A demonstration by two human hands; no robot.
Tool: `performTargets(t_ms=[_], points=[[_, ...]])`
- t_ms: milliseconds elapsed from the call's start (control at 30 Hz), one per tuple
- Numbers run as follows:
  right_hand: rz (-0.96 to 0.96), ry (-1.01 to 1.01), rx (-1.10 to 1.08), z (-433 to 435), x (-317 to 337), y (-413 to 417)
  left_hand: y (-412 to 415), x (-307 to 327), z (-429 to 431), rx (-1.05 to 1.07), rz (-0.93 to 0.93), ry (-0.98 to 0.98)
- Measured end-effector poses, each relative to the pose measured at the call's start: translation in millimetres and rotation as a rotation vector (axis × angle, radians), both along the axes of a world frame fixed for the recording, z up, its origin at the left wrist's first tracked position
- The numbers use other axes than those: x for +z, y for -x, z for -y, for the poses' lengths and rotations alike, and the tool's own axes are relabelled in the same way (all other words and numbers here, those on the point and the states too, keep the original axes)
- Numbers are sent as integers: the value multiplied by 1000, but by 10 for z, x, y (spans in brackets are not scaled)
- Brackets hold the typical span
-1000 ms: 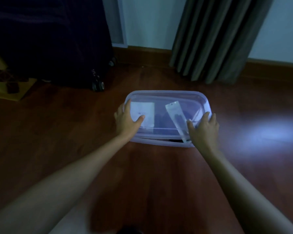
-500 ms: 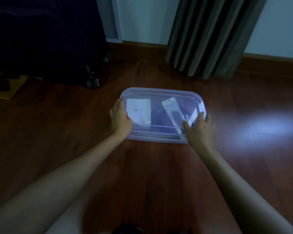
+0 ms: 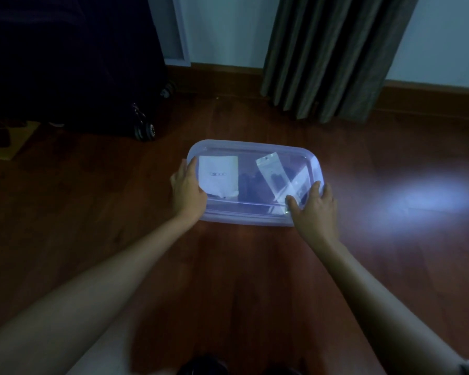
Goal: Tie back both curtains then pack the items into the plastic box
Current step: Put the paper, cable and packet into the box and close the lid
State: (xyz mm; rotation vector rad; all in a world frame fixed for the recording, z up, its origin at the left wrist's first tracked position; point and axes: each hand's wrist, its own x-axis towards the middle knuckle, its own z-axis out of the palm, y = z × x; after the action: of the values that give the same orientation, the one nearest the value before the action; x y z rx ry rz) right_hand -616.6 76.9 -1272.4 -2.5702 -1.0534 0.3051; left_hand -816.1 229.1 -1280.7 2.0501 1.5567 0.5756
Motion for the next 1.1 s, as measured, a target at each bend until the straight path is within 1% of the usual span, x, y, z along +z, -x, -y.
performTargets(t_ms=[133,267,333,433,533,733,800,867,933,1000,1033,1100], points=[[-13,4,1,-19,5,-13,-29,44,-26,-3,-5,23],[-13,5,40,18,7,-47,-17,47,-5,29,39,63],[-64,16,93,65,34,-97,-23,55,-3,44,40,77],[-196,79,211,181,78,-208,-27,60,-28,51,39,86],[-224,139,296,279,72,-258,-8,53,-25,34,30,92],[-172,11,263,243,8,-201,54,92,-56,-8,31,113],[-182,-10,264,234,-13,-213,122,70,-56,-74,-36,74],[-181,-23,260,227,-32,-228,228,22,-33,-187,-160,-13],[-185,-43,238,213,-36,-227,345,-41,-7,-392,-320,-127],[-177,-116,179,170,-32,-206,451,-130,-21,-592,-456,-244],[-162,-158,149,134,-32,-198,490,-171,-42,-648,-511,-300],[-130,-192,135,26,-38,-198,523,-210,-117,-674,-598,-376]])
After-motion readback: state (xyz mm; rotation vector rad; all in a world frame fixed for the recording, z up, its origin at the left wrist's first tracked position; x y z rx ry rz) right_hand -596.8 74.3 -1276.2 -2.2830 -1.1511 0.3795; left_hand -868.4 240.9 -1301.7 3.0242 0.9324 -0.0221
